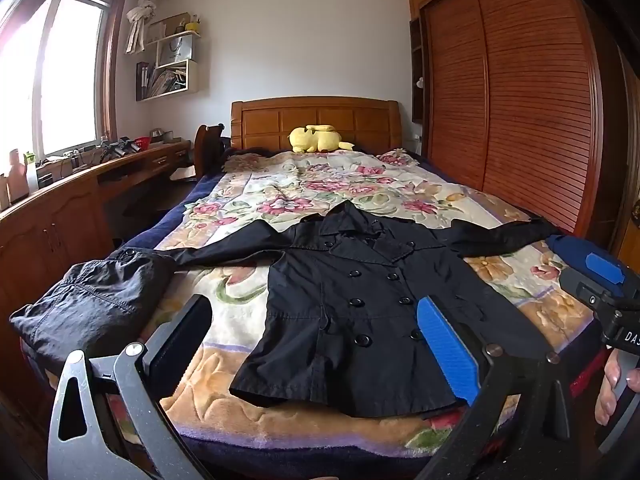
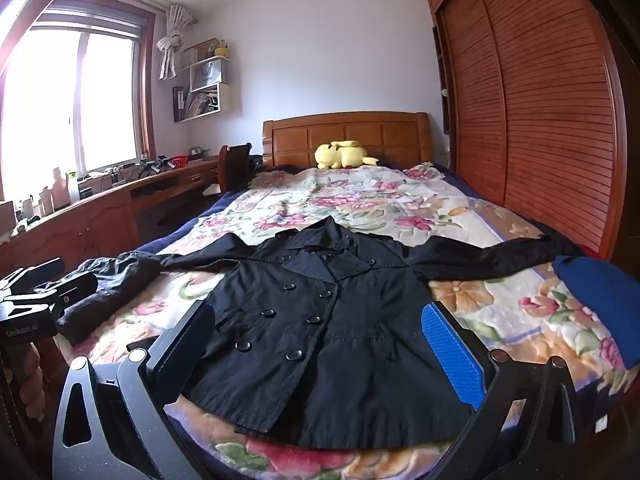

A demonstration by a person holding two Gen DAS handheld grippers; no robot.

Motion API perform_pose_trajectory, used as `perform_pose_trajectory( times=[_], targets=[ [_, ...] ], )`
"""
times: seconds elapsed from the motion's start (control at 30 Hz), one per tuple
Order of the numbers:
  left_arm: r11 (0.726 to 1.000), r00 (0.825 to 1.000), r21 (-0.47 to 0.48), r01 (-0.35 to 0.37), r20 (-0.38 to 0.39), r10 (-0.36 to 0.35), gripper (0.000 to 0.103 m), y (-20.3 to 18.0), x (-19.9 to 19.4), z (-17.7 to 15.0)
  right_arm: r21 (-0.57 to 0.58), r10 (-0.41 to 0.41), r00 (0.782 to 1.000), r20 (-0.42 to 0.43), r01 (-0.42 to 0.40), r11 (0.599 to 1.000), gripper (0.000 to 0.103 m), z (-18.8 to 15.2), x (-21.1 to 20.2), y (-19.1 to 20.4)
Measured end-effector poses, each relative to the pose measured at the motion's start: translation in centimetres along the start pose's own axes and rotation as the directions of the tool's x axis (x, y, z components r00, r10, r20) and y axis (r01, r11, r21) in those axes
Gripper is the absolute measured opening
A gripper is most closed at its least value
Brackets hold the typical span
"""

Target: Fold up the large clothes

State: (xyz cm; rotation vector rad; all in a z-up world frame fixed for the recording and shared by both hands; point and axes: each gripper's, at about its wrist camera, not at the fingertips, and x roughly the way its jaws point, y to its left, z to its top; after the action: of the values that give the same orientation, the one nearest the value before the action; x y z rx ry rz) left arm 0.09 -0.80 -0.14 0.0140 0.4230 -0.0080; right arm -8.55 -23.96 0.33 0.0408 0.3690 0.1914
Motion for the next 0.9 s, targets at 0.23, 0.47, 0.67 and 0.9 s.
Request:
perform_pose_trajectory(
  times=[0.23,0.47,0.67,0.9],
  targets=[
    [1.0,1.0,-0.016,0.0,0.002,0.0,0.103,0.71,-0.14,0.07,0.001,-0.002,1.0,-0.002,0.002,1.0,0.103,0.05,0.26,0.25],
    [1.0,1.0,-0.016,0.001,0.002,-0.001,0.103,0.67,0.06,0.04,-0.001,-0.005,1.0,0.0,0.005,1.0,0.103,0.02,0.31,0.24],
    [1.0,1.0,-0.016,0.001,0.002,-0.001,0.103,0.7,0.05,0.04,0.001,-0.005,1.0,-0.008,0.005,1.0,0.103,-0.02,0.41,0.24],
    [1.0,1.0,-0.016,0.001,0.003,-0.001,0.103,0.68,0.08,0.06,0.003,-0.003,1.0,-0.009,0.003,1.0,0.103,0.13,0.23,0.21]
  ],
)
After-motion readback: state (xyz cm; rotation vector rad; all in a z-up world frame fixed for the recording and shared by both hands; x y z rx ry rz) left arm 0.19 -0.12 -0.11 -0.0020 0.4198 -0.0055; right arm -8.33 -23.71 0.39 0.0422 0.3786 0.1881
